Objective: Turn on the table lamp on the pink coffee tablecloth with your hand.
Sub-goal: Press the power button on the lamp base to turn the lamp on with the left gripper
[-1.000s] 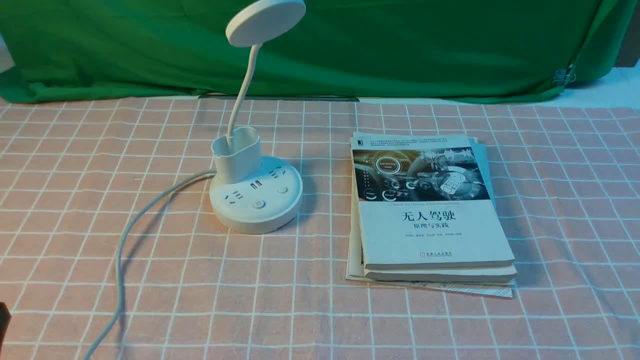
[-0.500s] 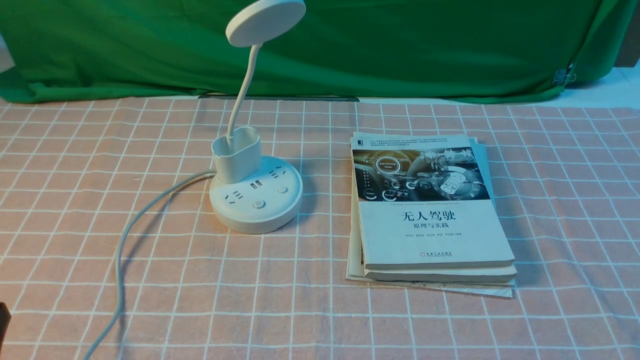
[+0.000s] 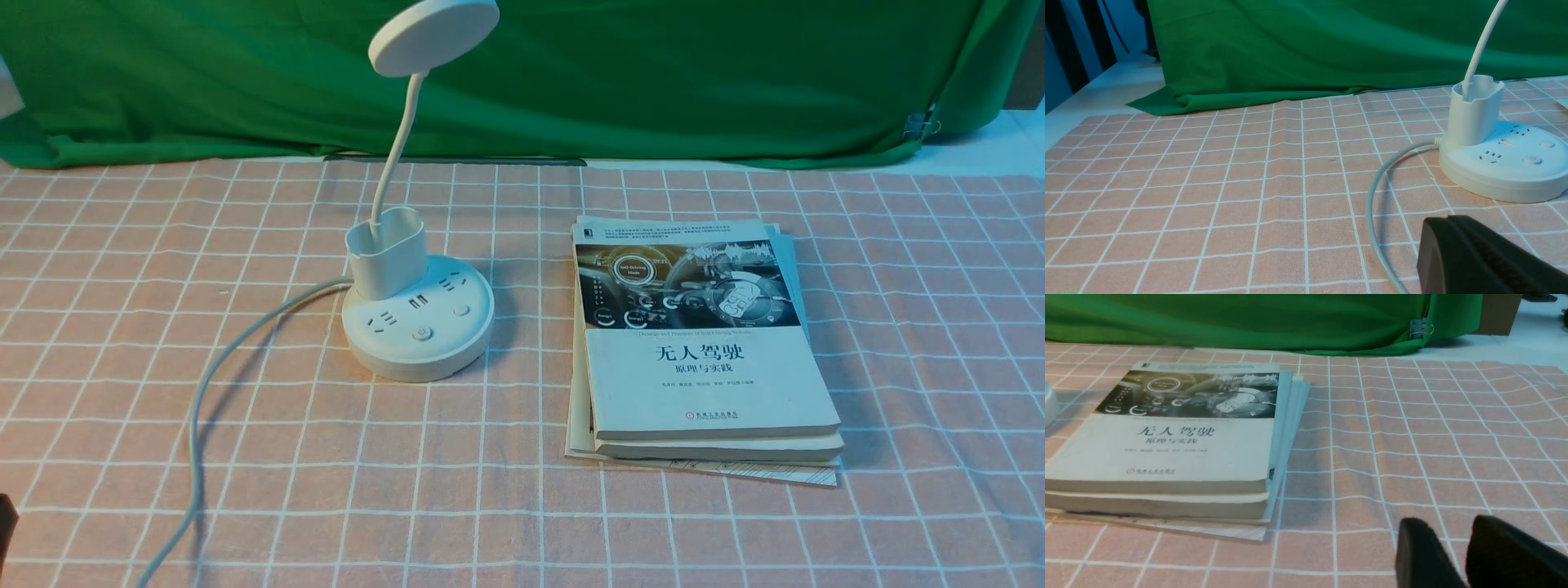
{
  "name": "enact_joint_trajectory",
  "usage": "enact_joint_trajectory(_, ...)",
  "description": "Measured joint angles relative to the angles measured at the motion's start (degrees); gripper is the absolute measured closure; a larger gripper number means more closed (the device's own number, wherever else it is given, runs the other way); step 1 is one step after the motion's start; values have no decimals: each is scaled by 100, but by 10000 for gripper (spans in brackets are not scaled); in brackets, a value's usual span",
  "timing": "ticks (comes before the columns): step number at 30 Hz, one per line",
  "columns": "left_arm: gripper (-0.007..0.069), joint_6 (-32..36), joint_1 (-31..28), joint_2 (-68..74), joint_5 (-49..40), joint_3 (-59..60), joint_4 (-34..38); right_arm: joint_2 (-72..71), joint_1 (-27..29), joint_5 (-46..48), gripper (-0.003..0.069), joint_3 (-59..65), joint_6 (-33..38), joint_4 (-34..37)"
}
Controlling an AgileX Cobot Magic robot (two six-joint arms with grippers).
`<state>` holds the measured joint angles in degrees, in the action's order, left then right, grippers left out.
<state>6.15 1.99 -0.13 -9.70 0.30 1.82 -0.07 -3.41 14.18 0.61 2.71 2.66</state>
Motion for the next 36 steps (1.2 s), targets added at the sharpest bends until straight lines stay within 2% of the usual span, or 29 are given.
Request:
enact_joint_trajectory(4,623,19,0,0,40,0,0,0,0,0,418,0,0,0)
enact_joint_trajectory(6,623,128,0,0,442,0,0,0,0,0,418,0,0,0)
enact_joint_trajectory(12,623,269,0,0,2551,0,-20,0,0,6,418,0,0,0)
enact_joint_trajectory(13,623,268,0,0,2623,0,-25,0,0,6,418,0,0,0)
enact_joint_trajectory(14,623,275,0,0,3201,0,-25,0,0,1,418,0,0,0)
enact_joint_trajectory(15,623,275,0,0,3201,0,-25,0,0,1,418,0,0,0)
enact_joint_trajectory(17,623,227,0,0,3983,0,-25,0,0,1,418,0,0,0)
enact_joint_trajectory(18,623,206,0,0,4038,0,-25,0,0,1,418,0,0,0)
enact_joint_trajectory(20,623,-32,0,0,4561,0,-25,0,0,1,419,0,0,0)
enact_joint_trajectory(22,623,-500,0,-2,5635,0,18,0,0,1,419,0,0,0)
enact_joint_trajectory(25,623,-876,0,2,5911,-290,11,0,0,1,419,0,0,0)
enact_joint_trajectory(27,623,-1097,0,115,5421,-956,-94,0,0,1,419,0,0,0)
enact_joint_trajectory(30,623,-1201,0,513,4070,-1971,-182,0,0,1,419,0,0,0)
enact_joint_trajectory(31,623,-1201,0,778,3349,-2416,-215,0,0,1,419,0,0,0)
enact_joint_trajectory(32,623,-1201,0,828,3233,-2551,-215,0,0,1,419,0,0,0)
enact_joint_trajectory(36,622,-1190,0,2133,1261,-3358,-269,0,0,1,419,0,0,0)
